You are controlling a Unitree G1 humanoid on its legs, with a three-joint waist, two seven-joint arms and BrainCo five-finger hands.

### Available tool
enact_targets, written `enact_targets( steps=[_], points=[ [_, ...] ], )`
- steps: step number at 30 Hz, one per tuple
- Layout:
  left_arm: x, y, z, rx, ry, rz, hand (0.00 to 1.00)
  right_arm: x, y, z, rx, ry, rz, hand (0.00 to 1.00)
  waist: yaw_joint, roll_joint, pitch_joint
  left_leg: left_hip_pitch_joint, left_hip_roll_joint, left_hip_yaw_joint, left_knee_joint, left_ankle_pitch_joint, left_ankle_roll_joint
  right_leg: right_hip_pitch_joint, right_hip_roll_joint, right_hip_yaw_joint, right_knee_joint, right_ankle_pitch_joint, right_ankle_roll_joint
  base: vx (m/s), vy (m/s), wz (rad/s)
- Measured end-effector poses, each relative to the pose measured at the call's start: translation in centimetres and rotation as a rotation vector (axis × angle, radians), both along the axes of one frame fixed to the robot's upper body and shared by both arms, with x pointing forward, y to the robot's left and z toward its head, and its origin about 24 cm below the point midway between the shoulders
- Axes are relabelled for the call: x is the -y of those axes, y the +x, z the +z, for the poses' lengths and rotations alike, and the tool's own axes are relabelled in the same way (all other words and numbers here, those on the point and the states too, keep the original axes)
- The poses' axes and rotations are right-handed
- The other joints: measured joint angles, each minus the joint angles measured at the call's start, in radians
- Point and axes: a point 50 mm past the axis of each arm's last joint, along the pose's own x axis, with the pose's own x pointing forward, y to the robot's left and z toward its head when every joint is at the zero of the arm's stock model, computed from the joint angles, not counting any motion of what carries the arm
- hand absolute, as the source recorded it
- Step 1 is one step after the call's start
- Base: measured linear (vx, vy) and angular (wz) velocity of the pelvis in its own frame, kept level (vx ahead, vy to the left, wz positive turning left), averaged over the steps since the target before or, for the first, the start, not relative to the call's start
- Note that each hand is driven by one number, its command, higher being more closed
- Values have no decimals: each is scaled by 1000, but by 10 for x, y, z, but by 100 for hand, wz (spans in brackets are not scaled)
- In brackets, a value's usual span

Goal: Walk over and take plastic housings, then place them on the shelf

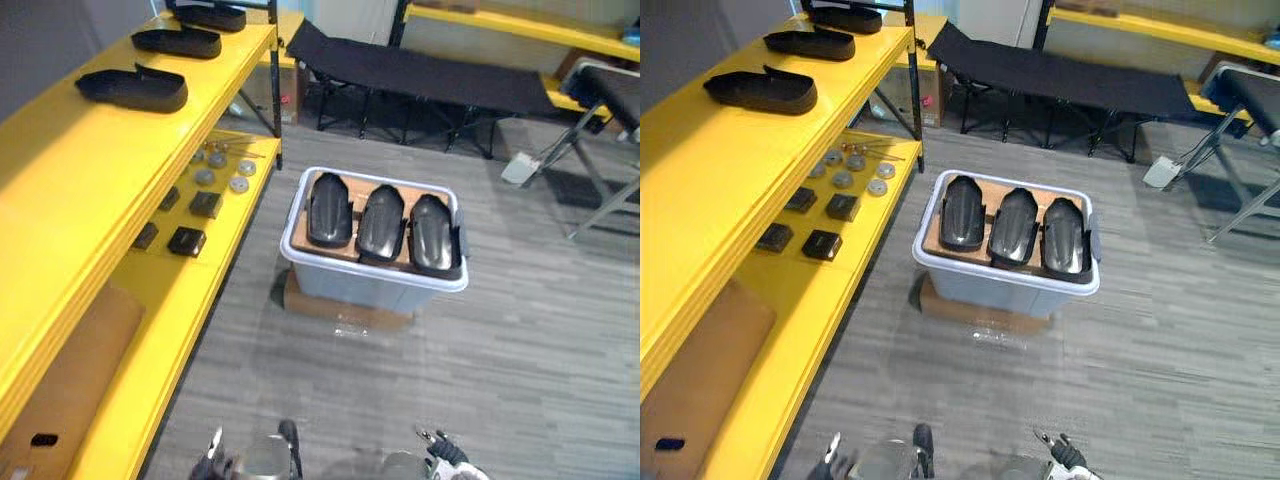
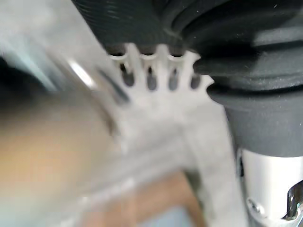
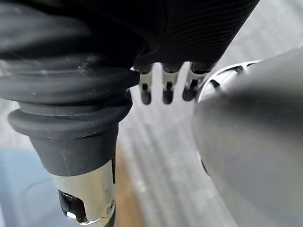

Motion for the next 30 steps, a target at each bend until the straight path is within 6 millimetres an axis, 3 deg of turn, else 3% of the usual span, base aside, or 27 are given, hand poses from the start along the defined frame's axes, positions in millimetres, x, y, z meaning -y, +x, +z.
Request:
enact_targets(
  steps=[2, 4, 5, 6, 7, 8, 9, 11, 12, 14, 16, 18, 20, 23, 26, 28, 30],
  points=[
    [-1, 13, 3, 27, -12, 18, 0, 1, 4, 1, 9, -7, 4, 0, -14, 9, 4, 5, 35, -33, 56, -48, -30, -32, 65, 93, -217, 129, -1, 387, -156, 20],
    [-1, 8, 2, 7, -18, 16, 0, 1, -5, -1, -26, 2, -1, 0, -19, 1, 0, 15, 37, -69, 118, -109, -56, -17, 82, 151, -246, 196, -21, 356, -309, 59],
    [-2, 1, -1, -19, -20, 15, 0, 2, -15, -4, -63, 7, -10, 0, -25, -17, -11, 15, 25, -97, 174, -159, -75, -8, 77, 174, -214, 221, -44, 399, -416, 75],
    [-1, -2, -2, -34, -21, 11, 0, 5, -18, -5, -79, 7, -15, 0, -30, -13, -10, 15, 31, -113, 207, -187, -81, -11, 75, 180, -175, 258, -36, 309, -316, 63],
    [14, -15, -9, -83, -64, 18, 0, 19, -26, -4, -110, -25, -26, 0, -29, 38, -26, 14, 76, -134, 248, -225, -105, -27, 110, 162, -89, 180, -54, 226, -194, 29],
    [21, -25, -12, -111, -85, 26, 0, 22, -29, -4, -123, -34, -29, 0, -24, 55, -34, 13, 99, -136, 263, -241, -114, -36, 121, 159, -60, 150, -61, 301, -190, 7],
    [28, -43, -17, -155, -106, 57, 0, 28, -30, -3, -133, -55, -42, 0, -24, 91, -53, 14, 130, -138, 294, -255, -127, -44, 147, 153, -22, 99, -74, 363, -192, 4],
    [31, -53, -19, -187, -106, 32, 0, 38, -33, -2, -146, -95, -70, 0, -35, 124, -52, -62, 184, -144, 485, -234, -153, -17, 180, 137, -5, 72, -86, 361, -202, 7],
    [36, -60, -21, -204, -114, 24, 0, 41, -35, -1, -152, -111, -88, 0, -31, 130, -49, -126, 214, -143, 642, -170, -181, 17, 192, 135, -22, 65, -96, 394, -171, -14],
    [37, -62, -21, -198, -129, 33, 0, 41, -39, -1, -138, -118, -112, 0, -29, 118, -43, -155, 227, -115, 677, -169, -173, 95, 184, 132, -84, 70, -93, 316, -90, -10],
    [32, -58, -20, -186, -112, -3, 0, 47, -36, 3, -79, -157, -132, 0, -42, 107, -40, -159, 202, -72, 465, -163, -167, 131, 157, 114, -130, 77, -82, 230, 20, 7],
    [32, -49, -18, -154, -112, -15, 0, 52, -23, 11, 34, -202, -146, 0, -48, 104, -38, -157, 180, -79, 236, -46, -156, 131, 140, 115, -143, 82, -57, 214, 128, -6],
    [19, -38, -14, -115, -62, -51, 0, 44, 5, 26, 227, -204, -231, 0, -58, 47, -16, -110, 101, -48, 146, 7, -135, 131, 81, 123, -174, 99, -14, 181, 172, -12],
    [7, -23, -7, -57, -6, -70, 0, 49, 25, 46, 375, -274, -306, 0, -54, -2, 1, -108, 64, -22, 127, 7, -126, 131, 49, 140, -213, 120, 8, 102, 121, -16],
    [3, -19, -4, -35, 19, -59, 0, 72, 36, 78, 550, -442, -397, 0, -58, -6, 1, -108, 60, -21, 129, -3, -111, 132, 47, 143, -233, 145, 14, 65, 77, -12],
    [2, -21, -3, -27, 31, -58, 0, 100, 47, 134, 819, -612, -512, 0, -65, -8, 2, -107, 61, -21, 129, -13, -107, 130, 48, 144, -233, 148, 16, 11, 25, -8],
    [-1, -27, -3, -34, 48, -69, 0, 121, 43, 176, 998, -749, -586, 0, -72, -15, 2, -105, 64, -21, 132, -20, -108, 129, 50, 145, -231, 148, 16, -15, 5, -2]
  ],
)
